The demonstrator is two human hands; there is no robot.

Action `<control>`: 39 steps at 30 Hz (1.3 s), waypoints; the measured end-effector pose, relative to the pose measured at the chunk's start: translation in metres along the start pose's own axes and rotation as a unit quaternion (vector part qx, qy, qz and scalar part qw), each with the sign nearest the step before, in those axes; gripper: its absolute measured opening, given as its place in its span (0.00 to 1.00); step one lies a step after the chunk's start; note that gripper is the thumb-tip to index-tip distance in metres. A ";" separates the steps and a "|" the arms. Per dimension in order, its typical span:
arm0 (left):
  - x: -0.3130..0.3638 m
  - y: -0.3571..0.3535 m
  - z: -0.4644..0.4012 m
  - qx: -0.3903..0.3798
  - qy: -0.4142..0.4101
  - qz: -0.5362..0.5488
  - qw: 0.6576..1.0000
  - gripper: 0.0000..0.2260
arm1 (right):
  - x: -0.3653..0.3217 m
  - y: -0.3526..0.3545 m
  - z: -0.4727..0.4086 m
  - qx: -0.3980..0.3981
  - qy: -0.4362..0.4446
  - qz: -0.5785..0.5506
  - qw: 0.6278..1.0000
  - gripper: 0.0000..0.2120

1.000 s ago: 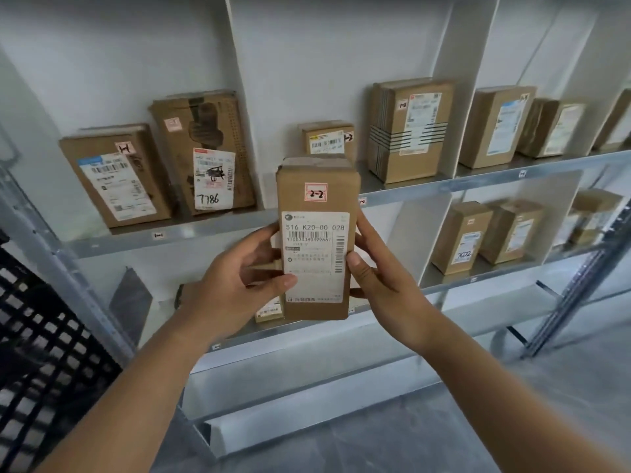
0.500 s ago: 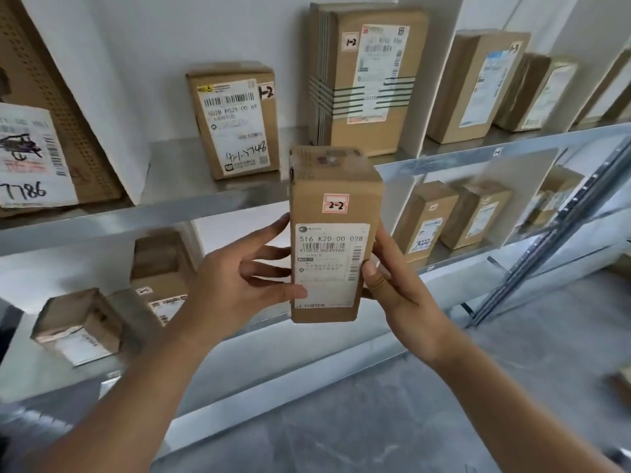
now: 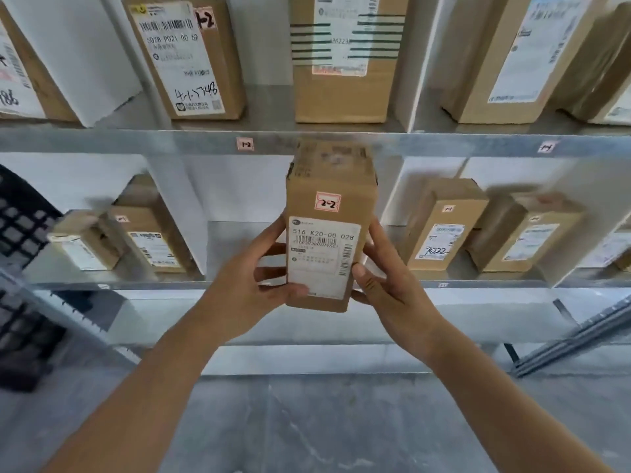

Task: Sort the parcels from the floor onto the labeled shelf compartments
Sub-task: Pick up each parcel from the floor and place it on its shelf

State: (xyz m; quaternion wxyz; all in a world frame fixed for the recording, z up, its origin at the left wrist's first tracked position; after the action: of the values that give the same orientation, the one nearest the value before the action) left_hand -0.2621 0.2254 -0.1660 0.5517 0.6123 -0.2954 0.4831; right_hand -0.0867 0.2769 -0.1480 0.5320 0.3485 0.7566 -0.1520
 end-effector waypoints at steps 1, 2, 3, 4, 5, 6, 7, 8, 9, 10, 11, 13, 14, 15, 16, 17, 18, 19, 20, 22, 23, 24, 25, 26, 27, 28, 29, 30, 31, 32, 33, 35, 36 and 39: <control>-0.004 -0.008 0.003 0.013 0.004 -0.011 1.000 0.45 | 0.008 0.004 0.006 -0.008 -0.004 -0.003 1.000 0.33; -0.009 -0.015 0.006 0.019 0.005 -0.019 1.000 0.45 | 0.016 0.008 0.012 -0.014 -0.011 -0.007 1.000 0.33; -0.014 -0.021 0.008 0.022 0.008 -0.023 0.999 0.44 | 0.026 0.011 0.017 -0.017 -0.025 -0.014 0.999 0.34; -0.018 -0.027 0.009 0.023 0.012 -0.024 0.999 0.43 | 0.037 0.015 0.021 -0.016 -0.043 -0.016 0.999 0.34; -0.023 -0.032 0.008 0.024 0.017 -0.028 0.999 0.42 | 0.047 0.019 0.024 -0.014 -0.062 -0.014 0.998 0.34; -0.029 -0.037 0.006 0.026 0.023 -0.036 0.999 0.41 | 0.057 0.022 0.026 -0.011 -0.079 -0.007 0.997 0.35; -0.034 -0.040 0.002 0.028 0.029 -0.046 0.998 0.40 | 0.066 0.025 0.026 -0.006 -0.092 0.007 0.996 0.35; -0.040 -0.044 -0.004 0.028 0.033 -0.056 0.997 0.39 | 0.075 0.029 0.025 0.000 -0.103 0.022 0.994 0.37; -0.047 -0.047 -0.011 0.028 0.037 -0.064 0.997 0.38 | 0.086 0.032 0.024 0.007 -0.115 0.031 0.993 0.38; -0.055 -0.050 -0.020 0.028 0.040 -0.070 0.996 0.37 | 0.097 0.034 0.022 0.013 -0.127 0.035 0.991 0.38; -0.064 -0.052 -0.029 0.028 0.042 -0.075 0.996 0.37 | 0.111 0.036 0.020 0.019 -0.138 0.038 0.990 0.39; -0.083 -0.056 -0.047 0.032 0.047 -0.082 0.995 0.37 | 0.138 0.039 0.017 0.036 -0.150 0.034 0.987 0.38; -0.093 -0.058 -0.055 0.033 0.048 -0.084 0.995 0.37 | 0.151 0.040 0.015 0.046 -0.147 0.027 0.988 0.38; -0.102 -0.061 -0.062 0.036 0.045 -0.086 0.995 0.37 | 0.162 0.040 0.013 0.054 -0.137 0.016 0.989 0.37; -0.111 -0.062 -0.069 0.037 0.040 -0.087 0.995 0.37 | 0.173 0.039 0.012 0.060 -0.122 0.001 0.991 0.36; -0.119 -0.064 -0.075 0.039 0.034 -0.087 0.995 0.37 | 0.184 0.039 0.012 0.066 -0.110 -0.020 0.992 0.34; -0.127 -0.066 -0.081 0.040 0.029 -0.084 0.995 0.38 | 0.196 0.039 0.012 0.072 -0.103 -0.040 0.991 0.33; -0.134 -0.067 -0.085 0.041 0.027 -0.081 0.995 0.38 | 0.208 0.039 0.012 0.078 -0.102 -0.052 0.990 0.32; -0.141 -0.069 -0.089 0.040 0.027 -0.080 0.996 0.39 | 0.217 0.039 0.013 0.083 -0.100 -0.058 0.990 0.32; -0.150 -0.073 -0.094 0.034 0.027 -0.080 0.996 0.39 | 0.231 0.039 0.013 0.088 -0.094 -0.059 0.990 0.32; -0.153 -0.075 -0.095 0.031 0.028 -0.077 0.996 0.39 | 0.236 0.039 0.013 0.090 -0.092 -0.057 0.990 0.32; -0.157 -0.076 -0.097 0.029 0.030 -0.075 0.996 0.39 | 0.241 0.039 0.014 0.092 -0.092 -0.053 0.990 0.33; -0.160 -0.076 -0.099 0.028 0.032 -0.074 0.996 0.39 | 0.244 0.039 0.014 0.092 -0.093 -0.050 0.990 0.33; -0.162 -0.076 -0.100 0.027 0.032 -0.074 0.996 0.39 | 0.247 0.039 0.015 0.091 -0.093 -0.046 0.990 0.33; -0.164 -0.077 -0.102 0.028 0.031 -0.074 0.996 0.39 | 0.249 0.039 0.014 0.090 -0.092 -0.041 0.991 0.33; -0.164 -0.076 -0.103 0.029 0.028 -0.073 0.996 0.39 | 0.251 0.040 0.013 0.090 -0.092 -0.035 0.991 0.32; -0.164 -0.076 -0.105 0.032 0.025 -0.071 0.997 0.39 | 0.251 0.041 0.012 0.090 -0.090 -0.031 0.991 0.32; -0.164 -0.075 -0.106 0.033 0.025 -0.067 0.997 0.39 | 0.252 0.041 0.011 0.089 -0.089 -0.032 0.992 0.32; -0.165 -0.075 -0.107 0.033 0.027 -0.061 0.997 0.39 | 0.252 0.041 0.009 0.086 -0.088 -0.034 0.992 0.32; -0.167 -0.075 -0.108 0.031 0.031 -0.055 0.998 0.39 | 0.253 0.040 0.009 0.082 -0.089 -0.037 0.992 0.33; -0.168 -0.075 -0.109 0.027 0.036 -0.050 0.998 0.38 | 0.254 0.040 0.008 0.080 -0.090 -0.039 0.992 0.33; -0.171 -0.075 -0.112 0.025 0.045 -0.043 0.998 0.38 | 0.256 0.040 0.006 0.080 -0.090 -0.047 0.992 0.32; -0.172 -0.074 -0.115 0.026 0.046 -0.039 0.998 0.38 | 0.257 0.040 0.004 0.080 -0.090 -0.050 0.991 0.32; -0.174 -0.072 -0.125 0.033 0.041 -0.027 0.998 0.38 | 0.261 0.042 -0.006 0.077 -0.091 -0.033 0.992 0.31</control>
State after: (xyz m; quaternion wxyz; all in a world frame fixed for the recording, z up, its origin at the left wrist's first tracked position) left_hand -0.2938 0.3317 -0.3628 0.5557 0.6175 -0.2397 0.5024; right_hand -0.1120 0.4056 -0.3780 0.5648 0.3480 0.7023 -0.2584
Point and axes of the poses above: each hand's wrist, its own z-axis away from the middle knuckle, its own y-axis out of the back of the hand, x = y × z, the point moved 10 cm from there along -z, towards the middle knuckle, and after that the axes turned 8 degrees about y, right-handed, at the moved point
